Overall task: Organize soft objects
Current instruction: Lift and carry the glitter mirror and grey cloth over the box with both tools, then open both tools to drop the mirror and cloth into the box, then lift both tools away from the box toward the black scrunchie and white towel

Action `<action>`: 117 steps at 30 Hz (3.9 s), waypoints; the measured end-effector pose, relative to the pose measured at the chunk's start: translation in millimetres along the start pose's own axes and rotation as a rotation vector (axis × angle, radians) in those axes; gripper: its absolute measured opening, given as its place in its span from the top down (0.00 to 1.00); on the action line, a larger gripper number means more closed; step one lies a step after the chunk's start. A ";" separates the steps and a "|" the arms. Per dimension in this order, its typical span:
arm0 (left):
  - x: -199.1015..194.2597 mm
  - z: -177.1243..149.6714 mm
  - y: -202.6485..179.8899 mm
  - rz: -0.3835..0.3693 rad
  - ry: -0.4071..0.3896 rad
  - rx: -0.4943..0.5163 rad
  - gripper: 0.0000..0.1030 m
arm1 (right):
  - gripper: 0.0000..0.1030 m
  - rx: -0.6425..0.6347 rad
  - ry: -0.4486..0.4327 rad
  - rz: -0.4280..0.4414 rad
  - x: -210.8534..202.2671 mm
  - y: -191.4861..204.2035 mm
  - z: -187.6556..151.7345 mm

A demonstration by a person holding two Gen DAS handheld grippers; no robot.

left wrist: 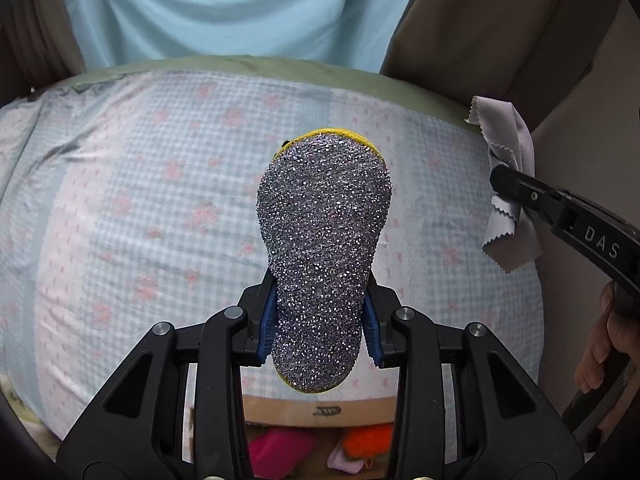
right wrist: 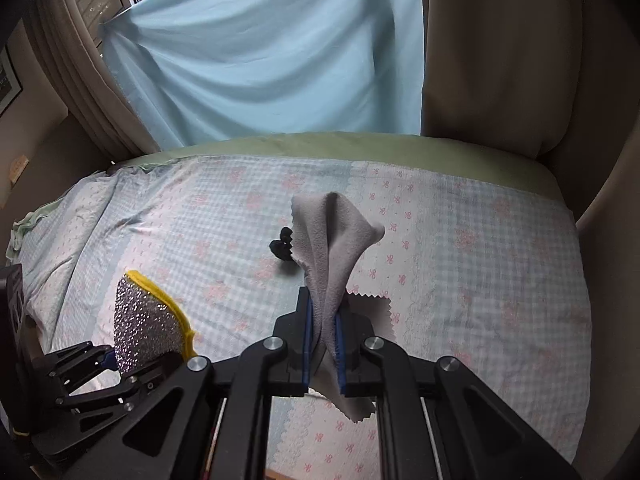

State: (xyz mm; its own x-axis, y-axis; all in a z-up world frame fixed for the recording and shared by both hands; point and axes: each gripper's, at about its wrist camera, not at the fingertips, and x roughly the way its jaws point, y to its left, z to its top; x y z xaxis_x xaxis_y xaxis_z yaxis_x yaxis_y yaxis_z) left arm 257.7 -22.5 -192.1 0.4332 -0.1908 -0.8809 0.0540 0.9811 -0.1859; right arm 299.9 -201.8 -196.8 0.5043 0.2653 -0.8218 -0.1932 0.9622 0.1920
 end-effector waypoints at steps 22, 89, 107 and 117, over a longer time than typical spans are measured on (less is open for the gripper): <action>-35.7 -160.4 4.5 -0.077 0.197 0.259 0.69 | 0.91 0.164 0.099 -0.070 -99.0 81.7 -165.5; -177.5 -147.2 36.9 0.063 -0.142 0.229 0.00 | 0.00 0.141 -0.060 -0.227 -194.7 127.1 -175.5; -121.0 -62.9 12.6 0.162 -0.232 0.030 0.00 | 0.00 0.000 -0.090 -0.105 -151.4 67.1 -116.3; -17.6 27.2 19.6 0.142 -0.189 0.036 0.00 | 0.00 0.022 -0.018 -0.103 -49.7 42.2 -80.8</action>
State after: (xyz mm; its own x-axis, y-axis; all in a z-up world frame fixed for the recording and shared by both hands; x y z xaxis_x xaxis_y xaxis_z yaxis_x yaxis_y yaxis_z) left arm 275.5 1.1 -168.4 0.5994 -0.0447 -0.7992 0.0111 0.9988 -0.0475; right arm 198.7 -179.4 -191.3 0.5359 0.1658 -0.8279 -0.1209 0.9855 0.1191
